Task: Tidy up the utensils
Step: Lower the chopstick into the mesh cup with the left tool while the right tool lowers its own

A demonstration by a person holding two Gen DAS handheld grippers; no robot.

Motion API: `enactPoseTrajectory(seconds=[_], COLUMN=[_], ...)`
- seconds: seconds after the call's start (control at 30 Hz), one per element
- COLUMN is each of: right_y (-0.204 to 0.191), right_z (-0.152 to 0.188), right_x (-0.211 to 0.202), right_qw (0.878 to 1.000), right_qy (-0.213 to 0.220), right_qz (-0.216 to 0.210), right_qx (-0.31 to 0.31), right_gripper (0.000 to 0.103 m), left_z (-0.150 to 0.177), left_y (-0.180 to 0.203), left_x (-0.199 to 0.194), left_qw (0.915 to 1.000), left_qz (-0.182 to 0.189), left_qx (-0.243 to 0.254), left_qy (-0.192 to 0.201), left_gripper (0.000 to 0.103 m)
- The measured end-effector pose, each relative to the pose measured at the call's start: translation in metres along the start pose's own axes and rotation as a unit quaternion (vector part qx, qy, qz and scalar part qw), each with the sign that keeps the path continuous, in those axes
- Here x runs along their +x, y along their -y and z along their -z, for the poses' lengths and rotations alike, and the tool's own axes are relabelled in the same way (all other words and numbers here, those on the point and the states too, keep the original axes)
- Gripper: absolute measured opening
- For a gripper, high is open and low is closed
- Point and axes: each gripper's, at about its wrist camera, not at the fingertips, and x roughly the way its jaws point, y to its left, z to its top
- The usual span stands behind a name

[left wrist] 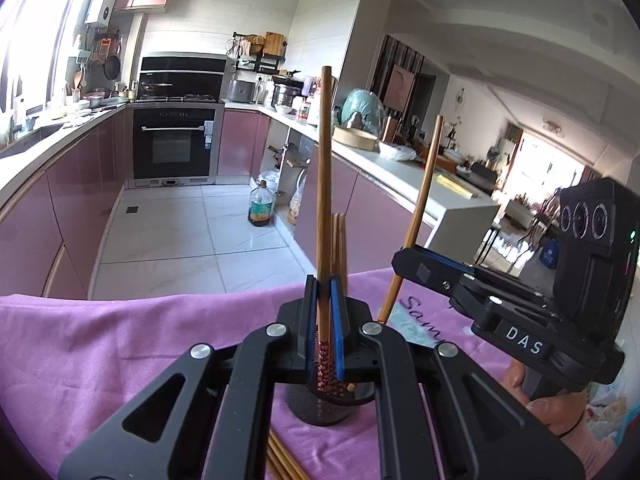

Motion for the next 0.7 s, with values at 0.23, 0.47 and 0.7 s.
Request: enactPoseTrajectory(seconds=[0.23, 0.47, 0.7], right_y=[0.001, 0.004, 0.009], right_z=[0.010, 0.021, 0.028], right_x=[0.018, 0.031, 0.047], right_qw=[1.000, 0.998, 0.996], right_qy=[-0.028, -0.058, -0.085], right_qz=[0.007, 0.008, 0.014], right_qx=[0.006, 0.011, 0.017], right_gripper=[0.005, 0.005, 0.005], left_z=[0.007, 0.014, 0.021], left_y=[0.007, 0.005, -0.002], left_x=[0.016, 0.028, 0.042], left_qw=[0.9994, 0.9980, 0.9959], left_qz=[-0.013, -0.014, -0.015], left_qx=[0.012, 0.025, 0.031], left_qy=[-0.028, -0.056, -0.083], left_gripper=[0.007, 0.007, 0.007])
